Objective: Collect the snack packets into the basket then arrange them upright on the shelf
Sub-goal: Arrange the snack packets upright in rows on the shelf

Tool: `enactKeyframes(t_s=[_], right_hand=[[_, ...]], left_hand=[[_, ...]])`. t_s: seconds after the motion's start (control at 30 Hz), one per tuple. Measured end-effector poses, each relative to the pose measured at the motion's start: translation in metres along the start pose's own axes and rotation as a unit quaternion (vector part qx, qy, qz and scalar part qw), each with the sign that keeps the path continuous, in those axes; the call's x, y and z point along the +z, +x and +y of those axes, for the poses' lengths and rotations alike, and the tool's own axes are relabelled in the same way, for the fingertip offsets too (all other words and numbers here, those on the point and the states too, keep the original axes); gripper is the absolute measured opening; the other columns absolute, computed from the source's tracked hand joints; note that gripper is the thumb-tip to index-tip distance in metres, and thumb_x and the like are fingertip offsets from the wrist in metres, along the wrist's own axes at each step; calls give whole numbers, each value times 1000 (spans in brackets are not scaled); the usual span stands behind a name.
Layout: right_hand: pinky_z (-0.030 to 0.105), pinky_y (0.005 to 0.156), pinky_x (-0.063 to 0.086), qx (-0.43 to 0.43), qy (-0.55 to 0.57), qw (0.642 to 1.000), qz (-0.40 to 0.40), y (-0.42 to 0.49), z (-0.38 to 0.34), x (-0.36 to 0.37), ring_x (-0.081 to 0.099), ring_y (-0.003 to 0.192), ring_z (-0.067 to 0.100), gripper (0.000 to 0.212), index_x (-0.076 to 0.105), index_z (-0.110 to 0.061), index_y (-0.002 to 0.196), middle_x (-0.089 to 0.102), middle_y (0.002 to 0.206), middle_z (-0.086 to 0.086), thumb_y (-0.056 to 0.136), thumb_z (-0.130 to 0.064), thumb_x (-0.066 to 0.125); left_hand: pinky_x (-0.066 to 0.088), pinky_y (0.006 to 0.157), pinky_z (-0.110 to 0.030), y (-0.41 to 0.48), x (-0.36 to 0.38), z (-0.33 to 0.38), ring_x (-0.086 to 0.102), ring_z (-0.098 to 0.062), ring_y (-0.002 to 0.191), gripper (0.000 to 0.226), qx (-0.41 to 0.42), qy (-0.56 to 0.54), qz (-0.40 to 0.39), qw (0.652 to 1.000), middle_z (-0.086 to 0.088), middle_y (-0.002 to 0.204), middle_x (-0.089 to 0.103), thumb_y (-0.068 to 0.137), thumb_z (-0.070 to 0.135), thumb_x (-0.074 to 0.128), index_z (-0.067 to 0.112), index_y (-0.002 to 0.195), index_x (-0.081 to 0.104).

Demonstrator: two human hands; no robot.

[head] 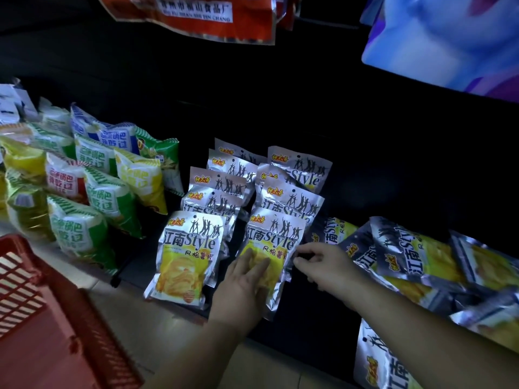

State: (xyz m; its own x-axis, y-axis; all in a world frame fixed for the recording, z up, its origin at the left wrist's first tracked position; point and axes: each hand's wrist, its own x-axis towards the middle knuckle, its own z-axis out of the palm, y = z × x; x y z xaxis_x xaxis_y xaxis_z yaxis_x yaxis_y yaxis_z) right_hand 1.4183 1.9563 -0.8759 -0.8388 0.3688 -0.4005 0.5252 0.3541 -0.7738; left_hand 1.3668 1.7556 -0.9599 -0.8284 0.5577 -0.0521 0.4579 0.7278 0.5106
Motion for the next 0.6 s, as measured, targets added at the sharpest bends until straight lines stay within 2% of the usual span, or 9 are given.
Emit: enactKeyframes(t_s=[0.13,0.2,0.27,0.33,0.4,0.43,0.5,0.6], right_hand=[[31,65,50,11,-3,1000,-11,-23,-4,-6,68,77,23,23,68,-28,116,65,81,4,93,-30,69],[28,65,50,12,-29,999,-23,-33,-5,-12,69,82,23,25,65,-27,120,67,82,3,95,-32,68],[24,64,48,13,-57,998,-24,-43,-3,-20,68,76,17,27,65,-26,121,68,80,-1,95,-34,67],[23,66,47,21,-67,997,-6,-52,4,-32,65,74,11,26,66,-26,120,67,81,-5,96,-35,67],[24,68,48,25,-81,996,39,-60,17,-51,64,77,8,23,67,-31,115,67,84,-10,95,-41,66],[27,69,50,23,-100,992,71,-63,26,-62,64,75,7,18,69,-35,107,69,82,-11,94,-47,65],[33,70,55,8,-143,981,131,-71,42,-87,64,71,4,25,70,-37,93,70,77,-14,89,-60,60],[38,75,56,-15,-152,969,195,-82,64,-120,64,82,4,40,72,-37,99,68,88,-16,90,-69,49]], left_hand=[[49,103,-36,-7,-9,7,29,-19,148,65,14,-28,7,999,3,163,32,90,34,61,42,151,40],[50,103,-39,-9,-14,16,34,-22,146,65,24,-42,18,999,1,160,37,89,33,64,40,150,42],[46,106,-40,-10,-16,29,36,-24,146,65,36,-50,18,998,0,159,39,90,30,66,38,151,43],[45,106,-38,-9,-17,48,37,-23,145,63,47,-59,12,997,2,158,40,92,28,67,34,150,45],[49,102,-36,-5,-13,73,51,-23,134,56,57,-86,15,995,2,148,51,89,26,69,29,143,54],[52,99,-35,-2,-9,86,58,-21,125,52,50,-109,3,993,4,139,58,88,27,69,29,139,59],[54,95,-30,5,2,116,65,-14,113,44,15,-181,-57,982,8,125,66,88,30,70,29,132,64],[53,86,-16,15,18,161,68,-7,106,33,-39,-357,-147,922,5,118,71,90,26,75,21,122,69]])
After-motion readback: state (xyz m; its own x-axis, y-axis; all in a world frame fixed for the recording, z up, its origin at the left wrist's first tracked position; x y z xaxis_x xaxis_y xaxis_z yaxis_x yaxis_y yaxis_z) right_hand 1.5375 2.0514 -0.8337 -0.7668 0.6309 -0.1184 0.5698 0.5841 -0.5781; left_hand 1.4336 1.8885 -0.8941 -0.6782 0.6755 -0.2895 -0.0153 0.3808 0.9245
